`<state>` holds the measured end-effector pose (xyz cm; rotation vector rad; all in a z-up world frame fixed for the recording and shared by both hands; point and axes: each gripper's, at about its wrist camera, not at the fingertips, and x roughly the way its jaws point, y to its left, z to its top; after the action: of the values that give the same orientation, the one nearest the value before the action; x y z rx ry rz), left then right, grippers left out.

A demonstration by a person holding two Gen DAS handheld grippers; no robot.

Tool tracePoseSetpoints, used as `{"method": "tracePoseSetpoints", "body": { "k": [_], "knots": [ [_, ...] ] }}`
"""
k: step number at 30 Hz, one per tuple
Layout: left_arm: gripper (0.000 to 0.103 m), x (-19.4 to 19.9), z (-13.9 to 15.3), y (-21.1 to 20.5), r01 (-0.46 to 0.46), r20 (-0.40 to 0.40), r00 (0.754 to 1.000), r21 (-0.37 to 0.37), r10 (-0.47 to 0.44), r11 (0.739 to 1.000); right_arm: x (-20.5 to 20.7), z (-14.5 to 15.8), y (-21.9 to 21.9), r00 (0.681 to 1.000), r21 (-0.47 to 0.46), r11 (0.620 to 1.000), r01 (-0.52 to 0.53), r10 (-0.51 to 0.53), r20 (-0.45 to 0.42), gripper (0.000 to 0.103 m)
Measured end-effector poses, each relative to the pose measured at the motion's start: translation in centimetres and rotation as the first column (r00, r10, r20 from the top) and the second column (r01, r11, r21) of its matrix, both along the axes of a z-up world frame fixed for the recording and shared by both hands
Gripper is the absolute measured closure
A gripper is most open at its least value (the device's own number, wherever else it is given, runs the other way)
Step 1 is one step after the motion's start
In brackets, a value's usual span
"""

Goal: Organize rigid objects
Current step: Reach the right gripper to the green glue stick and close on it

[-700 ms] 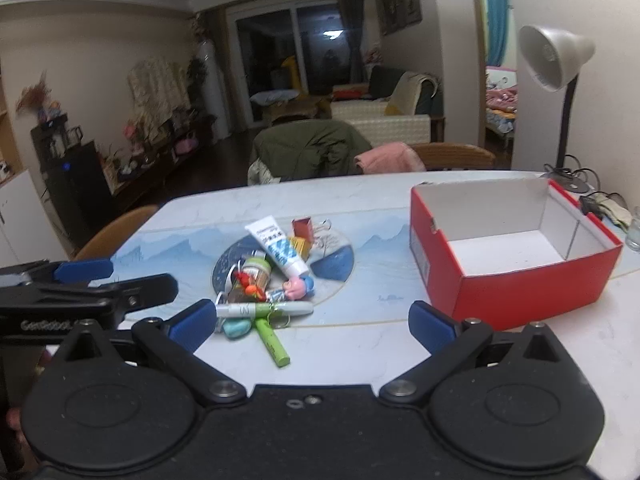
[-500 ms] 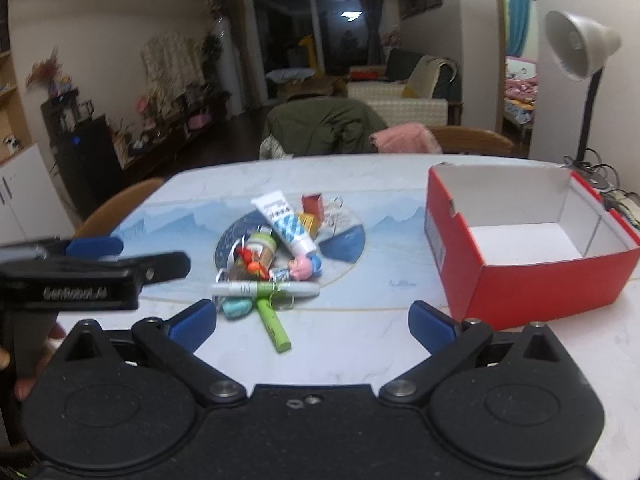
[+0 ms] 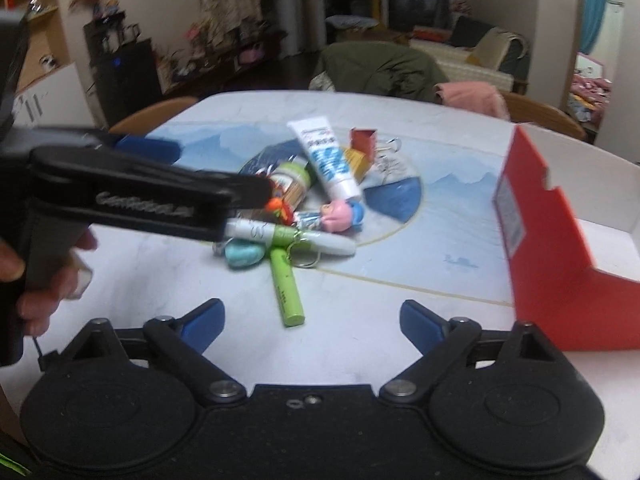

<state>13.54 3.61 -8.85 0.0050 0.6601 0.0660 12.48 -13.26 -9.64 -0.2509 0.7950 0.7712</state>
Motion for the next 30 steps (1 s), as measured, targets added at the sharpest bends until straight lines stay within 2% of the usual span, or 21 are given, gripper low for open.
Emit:
{"method": "tracePoseSetpoints", "body": {
  "k": [6, 8, 10, 17, 21, 23, 25, 26, 30],
  "knots": [
    [0.001, 2.2, -1.4, 0.2, 0.021, -0.028, 0.999, 0.019, -0.021, 1.000, 1.8, -1.7, 1.8, 0.998, -0.032, 0.998, -0.062, 0.061, -0.025, 0.021],
    [0.007, 2.8, -1.8, 0.3, 0.021, -0.038, 0.999, 0.032, -0.019, 0.999, 2.3, -2.2, 2.4, 0.996, -0.036, 0.996, -0.080, 0.079, -0.032, 0.024],
    [0.010, 3.1, -2.2, 0.5, 0.015, -0.050, 0.999, 0.032, -0.013, 0.999, 2.6, -2.6, 2.8, 0.994, -0.036, 0.994, -0.100, 0.098, -0.041, 0.026],
    [0.037, 3.8, -3.0, 1.0, 0.017, -0.075, 0.997, 0.035, -0.015, 0.999, 3.1, -3.7, 3.9, 0.988, -0.046, 0.989, -0.142, 0.139, -0.064, 0.037],
    [0.042, 4.2, -3.4, 1.1, 0.020, -0.084, 0.996, 0.044, -0.016, 0.999, 3.4, -4.1, 4.4, 0.986, -0.055, 0.986, -0.156, 0.153, -0.068, 0.048],
    [0.049, 4.4, -3.5, 1.1, 0.025, -0.089, 0.996, 0.045, -0.021, 0.999, 3.5, -4.3, 4.6, 0.985, -0.060, 0.985, -0.162, 0.158, -0.067, 0.052],
    [0.052, 4.6, -3.7, 1.0, 0.029, -0.094, 0.995, 0.051, -0.024, 0.998, 3.5, -4.5, 4.7, 0.985, -0.066, 0.984, -0.164, 0.160, -0.064, 0.053],
    [0.058, 4.7, -3.8, 1.0, 0.032, -0.097, 0.995, 0.050, -0.027, 0.998, 3.5, -4.6, 4.7, 0.985, -0.069, 0.984, -0.164, 0.160, -0.063, 0.057],
    [0.065, 4.8, -3.9, 0.8, 0.045, -0.104, 0.994, 0.050, -0.040, 0.998, 3.6, -4.8, 5.0, 0.985, -0.078, 0.983, -0.166, 0.162, -0.058, 0.066]
  ]
}}
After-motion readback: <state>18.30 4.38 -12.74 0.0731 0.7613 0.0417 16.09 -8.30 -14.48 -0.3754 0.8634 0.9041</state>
